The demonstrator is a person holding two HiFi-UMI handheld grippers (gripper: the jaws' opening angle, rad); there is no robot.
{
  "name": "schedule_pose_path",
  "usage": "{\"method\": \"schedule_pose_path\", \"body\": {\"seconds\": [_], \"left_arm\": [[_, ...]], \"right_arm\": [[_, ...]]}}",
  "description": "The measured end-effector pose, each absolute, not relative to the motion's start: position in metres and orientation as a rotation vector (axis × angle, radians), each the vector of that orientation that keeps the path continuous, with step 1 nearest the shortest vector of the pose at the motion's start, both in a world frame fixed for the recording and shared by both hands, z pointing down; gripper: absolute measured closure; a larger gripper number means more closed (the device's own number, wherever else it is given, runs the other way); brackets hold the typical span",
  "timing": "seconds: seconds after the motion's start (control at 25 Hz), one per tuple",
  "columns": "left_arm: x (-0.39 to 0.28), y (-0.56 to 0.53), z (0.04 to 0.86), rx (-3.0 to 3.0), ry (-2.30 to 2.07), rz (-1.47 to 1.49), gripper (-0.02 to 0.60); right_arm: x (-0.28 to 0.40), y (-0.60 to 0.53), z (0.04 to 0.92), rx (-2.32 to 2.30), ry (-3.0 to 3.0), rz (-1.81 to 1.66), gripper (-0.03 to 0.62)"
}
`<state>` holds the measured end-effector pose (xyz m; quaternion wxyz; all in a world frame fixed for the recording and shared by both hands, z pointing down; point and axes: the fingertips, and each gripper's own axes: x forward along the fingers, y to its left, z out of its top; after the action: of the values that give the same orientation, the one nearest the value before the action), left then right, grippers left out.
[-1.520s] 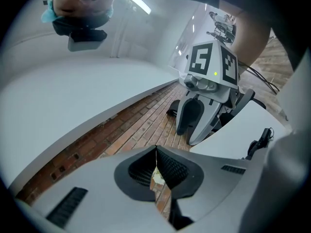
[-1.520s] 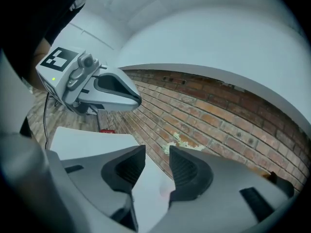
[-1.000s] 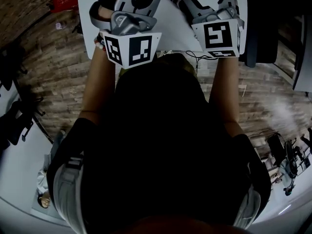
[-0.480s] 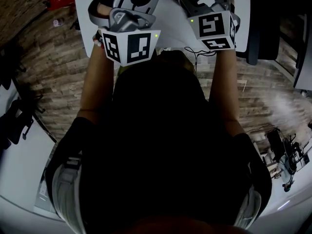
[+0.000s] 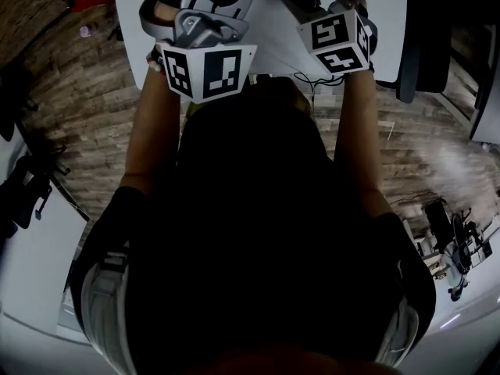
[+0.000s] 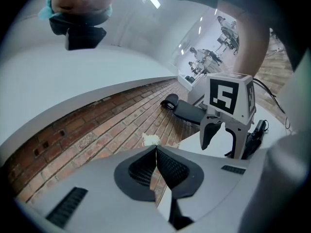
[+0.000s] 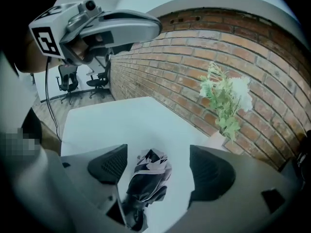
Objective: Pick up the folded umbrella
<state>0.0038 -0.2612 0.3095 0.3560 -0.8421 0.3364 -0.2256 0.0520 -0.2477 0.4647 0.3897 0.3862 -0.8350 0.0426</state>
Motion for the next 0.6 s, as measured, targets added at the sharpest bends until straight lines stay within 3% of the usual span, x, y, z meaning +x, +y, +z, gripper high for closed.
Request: {"method": "schedule_pose_path", "body": {"seconds": [0.6], "left_arm": [[-0.006, -0.287, 0.338, -2.227, 0.852, -0.640, 0.569]], "right_arm": [[0.060, -0.247, 0.545, 0.864, -1.965, 0.370, 0.222]]}}
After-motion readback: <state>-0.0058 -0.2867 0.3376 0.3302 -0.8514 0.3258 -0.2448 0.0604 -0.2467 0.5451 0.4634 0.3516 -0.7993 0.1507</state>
